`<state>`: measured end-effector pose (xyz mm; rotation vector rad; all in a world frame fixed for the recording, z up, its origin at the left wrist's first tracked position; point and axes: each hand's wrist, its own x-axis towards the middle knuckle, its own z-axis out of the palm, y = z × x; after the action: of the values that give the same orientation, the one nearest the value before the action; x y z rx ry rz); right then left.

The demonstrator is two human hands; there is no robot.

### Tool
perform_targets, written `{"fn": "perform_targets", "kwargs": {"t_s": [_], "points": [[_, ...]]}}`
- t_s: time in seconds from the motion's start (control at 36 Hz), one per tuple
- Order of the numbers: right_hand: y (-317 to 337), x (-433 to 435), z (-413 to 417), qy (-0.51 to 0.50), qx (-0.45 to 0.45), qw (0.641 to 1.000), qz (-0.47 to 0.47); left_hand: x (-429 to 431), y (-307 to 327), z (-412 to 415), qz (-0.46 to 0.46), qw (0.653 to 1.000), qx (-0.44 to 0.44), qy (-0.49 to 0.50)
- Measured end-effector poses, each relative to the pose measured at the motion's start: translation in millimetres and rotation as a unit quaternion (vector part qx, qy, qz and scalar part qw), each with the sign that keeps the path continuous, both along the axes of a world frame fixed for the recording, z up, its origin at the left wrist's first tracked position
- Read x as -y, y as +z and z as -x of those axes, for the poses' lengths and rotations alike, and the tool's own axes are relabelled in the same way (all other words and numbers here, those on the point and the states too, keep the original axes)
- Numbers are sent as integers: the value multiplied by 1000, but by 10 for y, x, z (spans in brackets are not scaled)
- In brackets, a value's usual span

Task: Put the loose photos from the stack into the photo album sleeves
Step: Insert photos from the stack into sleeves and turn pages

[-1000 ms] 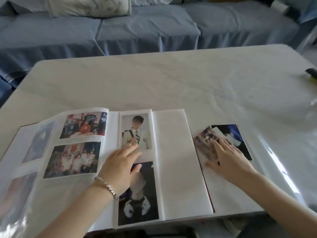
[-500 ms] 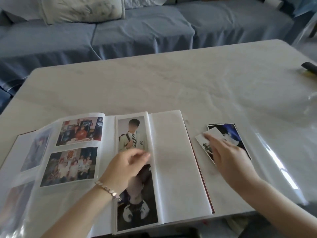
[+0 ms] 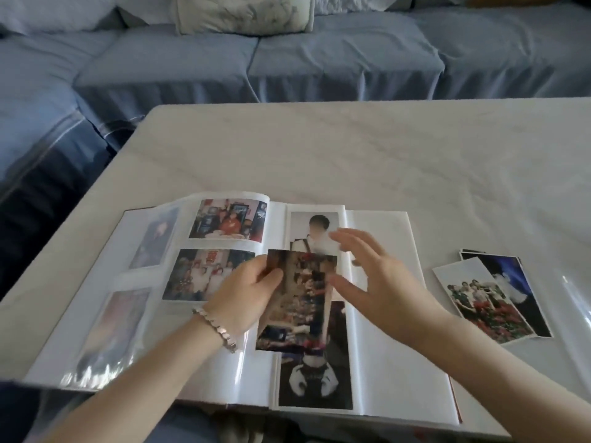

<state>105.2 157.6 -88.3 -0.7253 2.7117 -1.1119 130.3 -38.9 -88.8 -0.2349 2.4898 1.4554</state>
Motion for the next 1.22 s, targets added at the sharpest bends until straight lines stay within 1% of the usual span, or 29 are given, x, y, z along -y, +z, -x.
{"fn": "perform_targets", "kwargs": {"t_s": [0.06, 0.11, 0.14, 0.17, 0.22, 0.28, 0.36, 0.44, 0.56, 0.61, 0.67, 0.69, 0.72, 0.78, 0.81, 0.86, 0.94, 0.97, 1.0, 1.06, 1.08, 1.14, 1.22], "points": [[44, 116, 96, -3, 49, 999, 19, 108, 48, -53, 54, 997, 14, -58], [67, 243, 168, 29, 97, 995, 20, 197, 92, -106, 89, 991, 16, -101], [63, 308, 190, 52, 116, 992, 15, 243, 105, -130, 99, 989, 8, -107], [59, 374, 203, 70, 130, 989, 17, 294, 108, -145, 106, 989, -4, -102], [30, 504, 214, 85, 129, 987, 34, 415, 92, -171, 105, 992, -29, -68], [-9, 615, 215, 64, 120, 989, 59, 546, 70, -194, 89, 995, -44, 3], [-92, 743, 209, 7, 134, 982, 131, 732, 39, -265, 14, 987, -33, 154], [-150, 879, 179, -23, 150, 974, 168, 891, -33, -356, -89, 958, -12, 273], [-190, 1063, 113, -38, 201, 956, 209, 1040, -147, -444, -229, 919, 30, 321], [-209, 1154, 75, -33, 238, 947, 215, 1100, -221, -493, -251, 912, 28, 324], [-219, 1249, 45, -21, 241, 951, 193, 1176, -296, -542, -210, 923, -6, 321], [-224, 1289, 35, -11, 223, 959, 175, 1219, -322, -566, -176, 930, -34, 322], [-228, 1315, 27, 2, 190, 970, 151, 1267, -339, -591, -140, 934, -63, 323], [-236, 1341, 31, 33, 95, 992, 81, 1360, -353, -648, -52, 940, -113, 318], [-248, 1350, 42, 54, 53, 996, 47, 1400, -357, -681, -1, 941, -128, 315], [-284, 1373, 71, 101, 11, 995, -23, 1476, -356, -748, 80, 934, -144, 316], [-390, 1407, 101, 149, -42, 979, -134, 1591, -353, -829, 158, 909, -171, 345], [-437, 1415, 106, 161, -66, 971, -165, 1631, -355, -848, 164, 902, -176, 359], [-481, 1416, 107, 166, -83, 966, -181, 1664, -344, -866, 150, 898, -177, 375], [-543, 1416, 114, 154, -80, 968, -182, 1729, -338, -895, 132, 891, -171, 399], [-566, 1417, 117, 149, -74, 970, -178, 1764, -339, -906, 146, 887, -172, 402], [-591, 1420, 126, 149, -75, 970, -178, 1813, -332, -935, 158, 880, -185, 409], [-584, 1424, 131, 151, -74, 969, -181, 1856, -340, -975, 146, 877, -209, 407]]}}
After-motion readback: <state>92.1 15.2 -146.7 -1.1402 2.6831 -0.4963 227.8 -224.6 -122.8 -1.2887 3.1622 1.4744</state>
